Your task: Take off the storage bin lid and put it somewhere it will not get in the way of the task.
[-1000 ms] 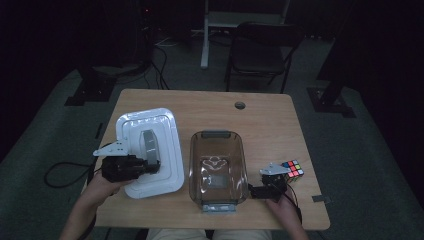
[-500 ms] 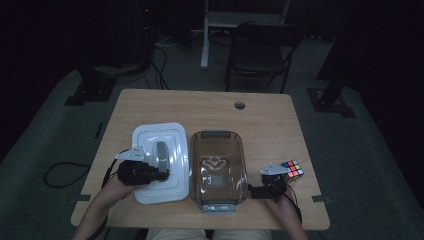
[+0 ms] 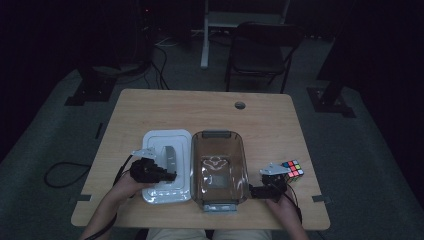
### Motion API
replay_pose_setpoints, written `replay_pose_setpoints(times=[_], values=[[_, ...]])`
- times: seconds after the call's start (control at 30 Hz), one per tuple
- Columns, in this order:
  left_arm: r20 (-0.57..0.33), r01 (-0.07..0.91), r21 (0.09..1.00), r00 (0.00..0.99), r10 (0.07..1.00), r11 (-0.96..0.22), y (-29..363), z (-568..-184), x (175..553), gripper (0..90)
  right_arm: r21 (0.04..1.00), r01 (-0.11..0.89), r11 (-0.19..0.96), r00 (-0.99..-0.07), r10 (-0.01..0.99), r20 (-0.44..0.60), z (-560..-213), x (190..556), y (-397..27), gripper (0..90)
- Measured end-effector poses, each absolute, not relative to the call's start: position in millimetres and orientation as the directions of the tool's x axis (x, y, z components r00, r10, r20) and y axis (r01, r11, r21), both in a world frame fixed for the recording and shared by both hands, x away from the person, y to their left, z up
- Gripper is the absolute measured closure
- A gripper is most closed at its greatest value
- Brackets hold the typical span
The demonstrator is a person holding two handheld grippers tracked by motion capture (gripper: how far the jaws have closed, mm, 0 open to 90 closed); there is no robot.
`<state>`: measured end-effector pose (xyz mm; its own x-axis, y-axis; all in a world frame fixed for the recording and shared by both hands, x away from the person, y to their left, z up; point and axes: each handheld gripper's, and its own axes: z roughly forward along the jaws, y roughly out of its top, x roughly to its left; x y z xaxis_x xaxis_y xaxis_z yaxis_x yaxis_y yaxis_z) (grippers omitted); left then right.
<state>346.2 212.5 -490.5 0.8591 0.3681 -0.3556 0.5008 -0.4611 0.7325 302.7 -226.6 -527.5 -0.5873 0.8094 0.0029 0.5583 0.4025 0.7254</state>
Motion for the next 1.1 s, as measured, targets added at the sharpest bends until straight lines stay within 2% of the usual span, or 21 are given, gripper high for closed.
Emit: replay_pose_setpoints(times=[0.17,0.53,0.63,0.7,0.77,0.8,0.87,0.93,1.0,1.07,1.1], values=[[-0.39,0.534,0.72,0.84,0.377,-0.444,210.8,-501.2,354.3,79.0,0.725,0.558,0.403,-0.587,0.809,0.003,-527.5,302.7,-226.6,13.6],[-0.395,0.564,0.704,0.816,0.422,-0.432,208.7,-518.5,362.4,68.8,0.726,0.558,0.402,-0.587,0.809,0.003,-527.5,302.7,-226.6,13.6],[-0.393,0.565,0.709,0.813,0.429,-0.421,209.5,-515.4,361.8,59.9,0.726,0.558,0.402,-0.587,0.809,0.003,-527.5,302.7,-226.6,13.6],[-0.388,0.571,0.712,0.805,0.449,-0.409,210.2,-513.0,361.4,47.1,0.726,0.558,0.402,-0.587,0.809,0.003,-527.5,302.7,-226.6,13.6],[-0.384,0.572,0.718,0.801,0.459,-0.397,211.9,-511.2,361.3,44.0,0.726,0.558,0.402,-0.587,0.809,0.003,-527.5,302.7,-226.6,13.6],[-0.382,0.573,0.72,0.798,0.466,-0.392,212.4,-510.5,361.1,38.3,0.726,0.558,0.403,-0.587,0.809,0.003,-527.5,302.7,-226.6,13.6],[-0.373,0.568,0.727,0.798,0.473,-0.386,214.1,-509.3,360.6,37.3,0.726,0.558,0.403,-0.587,0.809,0.003,-527.5,302.7,-226.6,13.6],[-0.378,0.579,0.724,0.787,0.487,-0.374,214.6,-508.6,360.1,28.7,0.726,0.558,0.402,-0.587,0.809,0.003,-527.5,302.7,-226.6,13.6],[-0.358,0.578,0.729,0.778,0.517,-0.366,214.7,-506.8,358.3,26.9,0.726,0.558,0.402,-0.587,0.809,0.003,-527.5,302.7,-226.6,13.6],[-0.348,0.577,0.729,0.775,0.528,-0.367,215.0,-504.3,356.4,19.0,0.726,0.558,0.403,-0.587,0.809,0.003,-527.5,302.7,-226.6,13.6],[-0.348,0.577,0.729,0.775,0.528,-0.367,215.0,-504.3,356.4,19.0,0.726,0.558,0.403,-0.587,0.809,0.003,-527.5,302.7,-226.6,13.6]])
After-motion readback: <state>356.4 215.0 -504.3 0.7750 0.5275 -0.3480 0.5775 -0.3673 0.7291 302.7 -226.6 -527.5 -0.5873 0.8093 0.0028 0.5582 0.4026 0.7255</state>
